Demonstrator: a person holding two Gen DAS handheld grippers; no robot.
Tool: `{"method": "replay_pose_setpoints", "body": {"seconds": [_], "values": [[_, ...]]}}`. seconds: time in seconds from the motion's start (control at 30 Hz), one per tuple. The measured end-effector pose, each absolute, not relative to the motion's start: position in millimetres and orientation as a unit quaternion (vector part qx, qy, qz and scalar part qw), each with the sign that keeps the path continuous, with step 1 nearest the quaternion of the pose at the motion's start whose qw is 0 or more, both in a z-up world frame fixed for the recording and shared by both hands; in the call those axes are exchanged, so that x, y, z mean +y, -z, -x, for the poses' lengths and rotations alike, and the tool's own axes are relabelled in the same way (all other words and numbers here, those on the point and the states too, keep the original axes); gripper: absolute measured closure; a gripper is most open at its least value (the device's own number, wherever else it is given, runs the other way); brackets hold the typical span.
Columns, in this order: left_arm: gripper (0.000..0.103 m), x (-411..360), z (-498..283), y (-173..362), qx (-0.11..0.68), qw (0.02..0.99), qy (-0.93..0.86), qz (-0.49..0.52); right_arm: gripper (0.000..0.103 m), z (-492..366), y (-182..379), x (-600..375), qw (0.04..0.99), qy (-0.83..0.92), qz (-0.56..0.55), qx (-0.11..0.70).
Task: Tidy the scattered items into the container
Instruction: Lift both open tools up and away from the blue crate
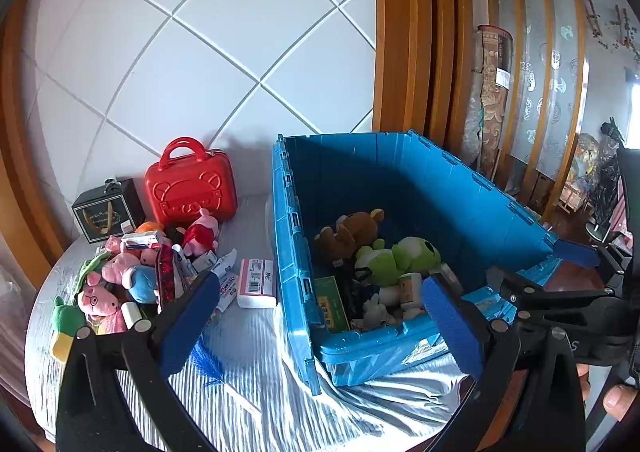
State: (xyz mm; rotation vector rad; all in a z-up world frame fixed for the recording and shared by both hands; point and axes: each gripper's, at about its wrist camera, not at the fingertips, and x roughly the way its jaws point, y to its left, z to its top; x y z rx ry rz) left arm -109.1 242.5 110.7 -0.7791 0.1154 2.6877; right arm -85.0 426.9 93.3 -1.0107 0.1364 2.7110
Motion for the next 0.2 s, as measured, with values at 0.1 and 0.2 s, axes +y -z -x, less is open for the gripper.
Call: {"method": "replay_pose_setpoints", "body": {"seconds": [0.1, 0.2], "values": [[0.0, 243.0, 108.7, -109.5, 0.041, 0.172, -0.946, 0.272, 0.0, 82.1, -94.0, 428.0, 0.124, -0.929, 0.345, 0.047], [0.0, 244.8, 107.6, -109.6, 0.042, 0.173, -0.946, 0.27, 0.0, 81.6, -95.0, 428.9, 0.123, -0.93, 0.343, 0.044]]}}
